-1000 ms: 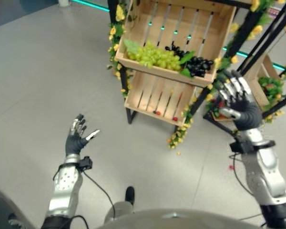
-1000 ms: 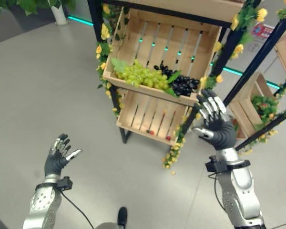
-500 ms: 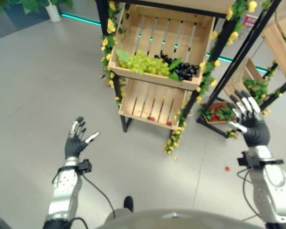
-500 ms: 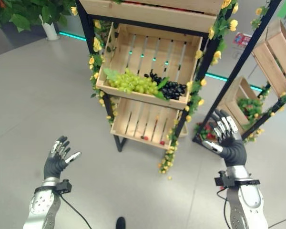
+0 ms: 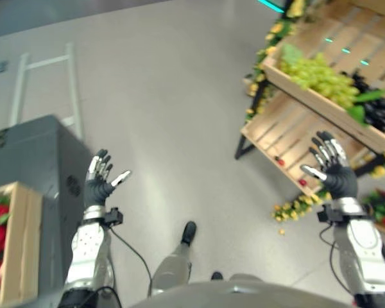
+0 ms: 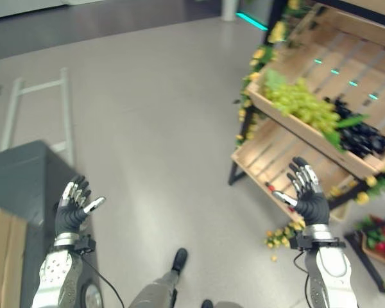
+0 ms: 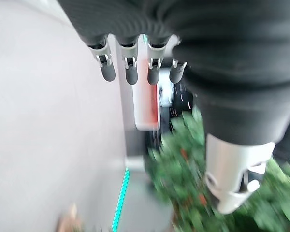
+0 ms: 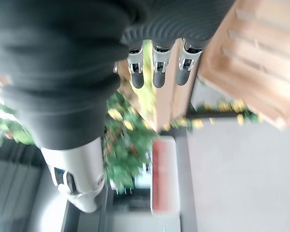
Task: Pick up the fruits from the basket on one side to the basket on the other side
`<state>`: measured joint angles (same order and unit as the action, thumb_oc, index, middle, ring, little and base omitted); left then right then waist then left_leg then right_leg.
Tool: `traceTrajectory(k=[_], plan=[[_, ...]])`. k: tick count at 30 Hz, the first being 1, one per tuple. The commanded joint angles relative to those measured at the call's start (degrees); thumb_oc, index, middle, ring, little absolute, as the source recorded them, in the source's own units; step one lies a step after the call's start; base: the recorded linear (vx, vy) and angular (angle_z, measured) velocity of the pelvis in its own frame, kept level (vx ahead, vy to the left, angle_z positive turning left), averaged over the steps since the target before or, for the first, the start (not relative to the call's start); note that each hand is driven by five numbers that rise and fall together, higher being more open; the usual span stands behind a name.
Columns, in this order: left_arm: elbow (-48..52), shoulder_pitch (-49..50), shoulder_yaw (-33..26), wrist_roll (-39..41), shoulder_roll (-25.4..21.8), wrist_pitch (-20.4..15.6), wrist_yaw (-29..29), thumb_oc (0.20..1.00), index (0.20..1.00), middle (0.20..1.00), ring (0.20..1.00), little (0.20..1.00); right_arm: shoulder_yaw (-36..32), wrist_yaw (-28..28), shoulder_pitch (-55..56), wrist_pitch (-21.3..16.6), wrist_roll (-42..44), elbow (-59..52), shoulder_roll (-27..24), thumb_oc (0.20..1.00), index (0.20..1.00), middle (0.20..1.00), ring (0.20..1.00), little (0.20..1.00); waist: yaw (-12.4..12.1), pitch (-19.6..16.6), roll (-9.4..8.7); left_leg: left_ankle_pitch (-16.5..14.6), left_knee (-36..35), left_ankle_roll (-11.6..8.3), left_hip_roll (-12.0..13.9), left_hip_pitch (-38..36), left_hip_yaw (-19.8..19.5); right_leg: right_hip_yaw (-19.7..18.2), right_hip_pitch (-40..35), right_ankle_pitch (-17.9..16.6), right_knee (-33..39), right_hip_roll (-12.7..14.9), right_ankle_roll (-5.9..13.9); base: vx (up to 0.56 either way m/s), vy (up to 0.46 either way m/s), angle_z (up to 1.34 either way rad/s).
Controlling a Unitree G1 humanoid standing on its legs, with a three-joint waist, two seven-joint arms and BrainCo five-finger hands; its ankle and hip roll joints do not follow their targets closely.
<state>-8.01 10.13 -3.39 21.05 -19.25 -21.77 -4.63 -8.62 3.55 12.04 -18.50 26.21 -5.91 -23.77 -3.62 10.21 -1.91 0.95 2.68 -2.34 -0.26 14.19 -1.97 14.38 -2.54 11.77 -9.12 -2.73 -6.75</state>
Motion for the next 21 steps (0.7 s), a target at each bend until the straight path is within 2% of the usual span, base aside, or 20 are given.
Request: traceTrajectory(k=[1, 3, 4, 5, 8, 9, 12, 13, 15, 16, 18, 19, 21], plan=[[3.99, -3.94, -0.83, 0.84, -3.15, -3.77, 0.8, 1.0, 1.0, 1.0, 1.0, 1.0, -2.26, -2.21, -2.08, -3.91, -2.96, -4.33, -1.41, 1.0, 1.0, 1.0, 1.0, 1.0, 1.45, 0.19, -1.01, 2.64, 5.41, -2.09, 4.79, -0.68, 3.01, 0.03, 0.77, -2.23, 3.19, 3.63, 9.85, -0.24, -0.105, 0.79], [5.52, -3.76, -1.78, 1.24, -3.37, -4.08, 1.24, 1.0, 1.0, 1.0, 1.0, 1.0, -2.17, -1.83, -2.43, -3.81, -2.91, -4.04, -1.67, 1.0, 1.0, 1.0, 1.0, 1.0, 1.59, -0.17, -1.82, -1.58, 10.82, -1.43, 4.71, -1.58, 6.58, 3.52, 1.1, -2.67, 3.94, 4.89, 9.52, -0.19, -0.078, 0.81], [5.53, -3.75, -1.79, 1.24, -3.36, -4.07, 1.25, 1.0, 1.0, 1.0, 1.0, 1.0, -2.16, -1.83, -2.45, -3.82, -2.91, -4.03, -1.68, 1.0, 1.0, 1.0, 1.0, 1.0, 1.66, -0.23, -1.8, -1.6, 10.9, -1.42, 4.71, -1.45, 6.51, 3.58, 1.16, -2.69, 3.95, 4.87, 9.52, -0.13, -0.066, 1.39], [6.64, -3.95, -2.47, 1.92, -3.39, -4.44, 1.53, 1.0, 1.0, 1.0, 1.0, 1.0, -2.11, -1.38, -2.09, -3.98, -2.68, -4.28, -1.09, 1.0, 1.0, 1.0, 1.0, 1.0, 2.06, -0.71, -2.04, -4.53, 12.96, -1.2, 5.26, -3.72, 9.89, 6.61, 0.97, -2.35, 4.02, 5.38, 9.13, -0.1, -0.05, 1.22], [7.59, -5.25, -2.51, 2.0, -3.29, -4.81, 0.67, 1.0, 1.0, 1.0, 1.0, 1.0, -1.89, -1.18, -2.22, -4.17, -2.33, -4.83, -0.5, 1.0, 1.0, 1.0, 1.0, 1.0, 3.42, -1.87, -1.68, -8.53, 13.76, -1.7, 7.13, -8.51, 16.46, 11.63, 0.37, -1.67, 4.25, 5.94, 9.02, -0.02, -0.025, 1.07], [8.09, -6.27, -1.98, 2.42, -3.33, -4.92, 0.46, 1.0, 1.0, 1.0, 1.0, 1.0, -1.96, -1.46, -2.4, -4.58, -2.31, -5.2, -0.54, 1.0, 1.0, 1.0, 1.0, 1.0, 4.51, -2.29, -1.58, -8.67, 14.28, -1.77, 8.58, -9.87, 21.56, 14.85, 0.44, -2.39, 4.6, 6.5, 8.94, -0.11, 0.053, 1.39], [8.68, -8.73, -0.2, 2.78, -3.69, -5.34, -0.08, 1.0, 1.0, 1.0, 1.0, 1.0, -1.29, -2.89, -3.82, -5.32, -2.66, -5.33, -0.78, 1.0, 1.0, 1.0, 1.0, 1.0, 6.76, -3.19, -0.98, -9.97, 13.85, -2.19, 11.0, -12.16, 30.39, 20.55, 1.05, -4.42, 5.97, 8.21, 9.06, -0.13, 0.125, 1.7], [8.94, -8.93, 0.09, 2.73, -3.77, -5.47, -0.37, 1.0, 1.0, 1.0, 1.0, 1.0, -0.84, -3.21, -4.43, -5.45, -2.5, -5.24, -0.67, 1.0, 1.0, 1.0, 1.0, 1.0, 7.06, -3.5, -0.4, -10.13, 12.14, -2.29, 10.44, -12.94, 31.06, 22.17, 1.23, -5.22, 6.35, 8.66, 9.18, -0.09, 0.202, 1.27], [9.79, -8.4, -0.13, 1.32, -4.51, -5.49, -1.09, 1.0, 1.0, 1.0, 1.0, 1.0, 0.05, -3.29, -4.96, -5.49, -3.1, -5.13, -0.72, 1.0, 1.0, 1.0, 1.0, 1.0, 6.88, -3.74, 0.28, -8.49, 7.54, -2.08, 9.54, -13.25, 31.13, 23.96, 1.33, -7.0, 6.61, 9.37, 10.02, -0.06, 0.212, 1.36], [10.3, -7.9, -0.54, 0.8, -4.68, -5.48, -1.25, 1.0, 1.0, 1.0, 1.0, 1.0, 0.58, -3.18, -5.35, -5.27, -3.8, -5.02, -0.75, 1.0, 1.0, 1.0, 1.0, 1.0, 6.28, -3.89, 0.38, -8.16, 5.77, -1.75, 8.66, -13.35, 29.97, 24.66, 1.23, -7.71, 6.44, 9.79, 10.34, -0.01, 0.227, 1.49], [11.0, -5.81, -2.41, -0.58, -5.13, -5.62, -1.66, 1.0, 1.0, 1.0, 1.0, 1.0, 2.11, -2.67, -6.31, -4.28, -5.61, -4.54, -0.61, 1.0, 1.0, 1.0, 1.0, 1.0, 3.44, -3.95, 0.36, -8.22, 2.71, -0.12, 5.5, -14.02, 26.5, 25.7, 1.12, -8.68, 5.03, 11.41, 11.14, 0.05, 0.322, 1.11], [11.2, -5.64, -2.51, -0.66, -5.13, -5.54, -1.71, 1.0, 1.0, 1.0, 1.0, 1.0, 2.2, -2.67, -6.38, -4.28, -5.66, -4.47, -0.55, 1.0, 1.0, 1.0, 1.0, 1.0, 3.64, -3.93, 0.3, -8.11, 2.38, 0.05, 5.28, -14.19, 26.38, 25.81, 1.11, -8.64, 4.77, 11.64, 11.29, 0.04, 0.303, 0.79], [11.42, -4.66, -3.59, -0.31, -4.93, -5.43, -2.46, 1.0, 1.0, 1.0, 1.0, 1.0, 3.74, -2.28, -7.4, -3.7, -6.27, -4.44, -0.17, 1.0, 1.0, 1.0, 1.0, 1.0, 1.23, -3.43, 0.76, -8.37, 1.23, 1.55, 3.41, -14.61, 24.51, 27.34, 1.96, -9.15, 0.02, 14.2, 12.34, 0.07, 0.299, 0.6]])
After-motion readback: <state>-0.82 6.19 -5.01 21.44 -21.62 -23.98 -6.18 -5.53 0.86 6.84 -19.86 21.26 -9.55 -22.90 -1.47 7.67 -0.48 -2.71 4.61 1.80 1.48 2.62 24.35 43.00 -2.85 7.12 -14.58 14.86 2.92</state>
